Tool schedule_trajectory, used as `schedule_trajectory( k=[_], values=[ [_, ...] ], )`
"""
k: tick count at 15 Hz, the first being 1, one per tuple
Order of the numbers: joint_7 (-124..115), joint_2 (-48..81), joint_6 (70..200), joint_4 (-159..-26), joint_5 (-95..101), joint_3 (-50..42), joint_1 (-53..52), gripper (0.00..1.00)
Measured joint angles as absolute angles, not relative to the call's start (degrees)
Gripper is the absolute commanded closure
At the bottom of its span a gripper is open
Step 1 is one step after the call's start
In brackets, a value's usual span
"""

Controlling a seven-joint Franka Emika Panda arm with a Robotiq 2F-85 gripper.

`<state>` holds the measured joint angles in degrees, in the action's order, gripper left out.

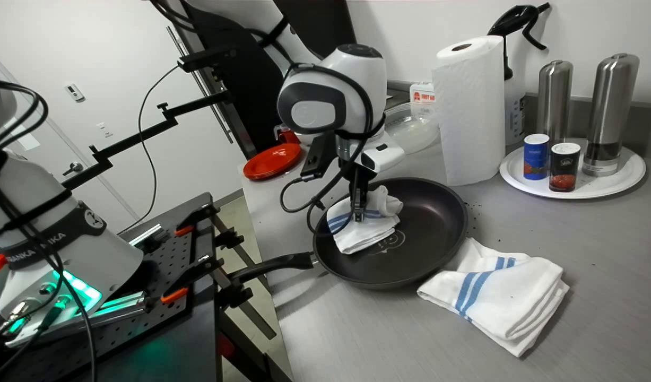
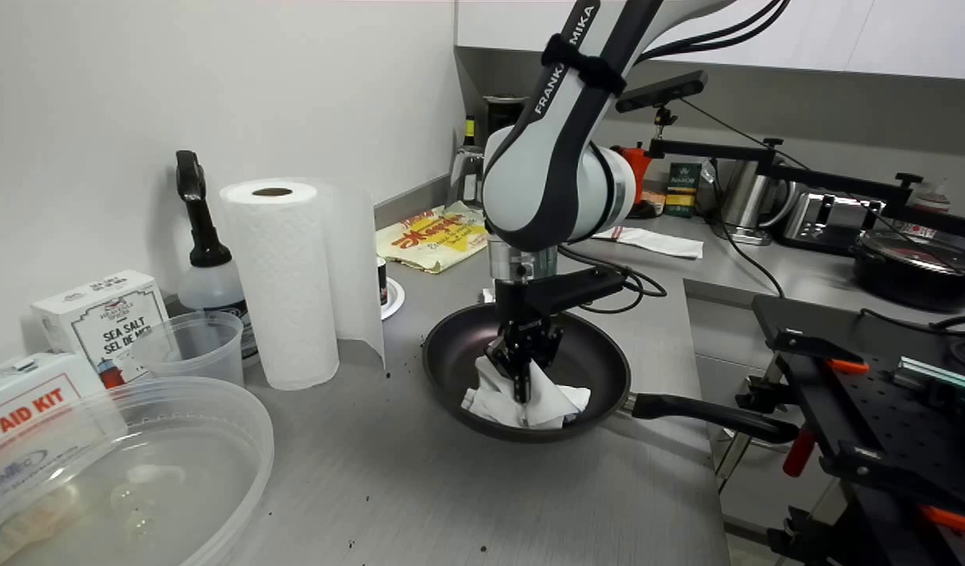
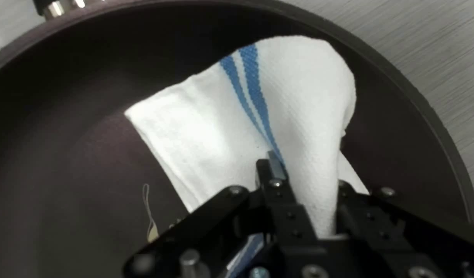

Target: Use the cloth to wipe the pan

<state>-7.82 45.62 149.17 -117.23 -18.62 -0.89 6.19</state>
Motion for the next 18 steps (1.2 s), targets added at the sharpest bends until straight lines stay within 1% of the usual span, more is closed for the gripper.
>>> schedule_trajectory(
  k=[11,18],
  values=[
    [-7.82,47.86,153.95,-117.14,-17.7,-1.58,5.67,0.96],
    [-9.2,49.16,157.86,-115.23,-13.05,-6.05,3.66,0.96]
  ],
)
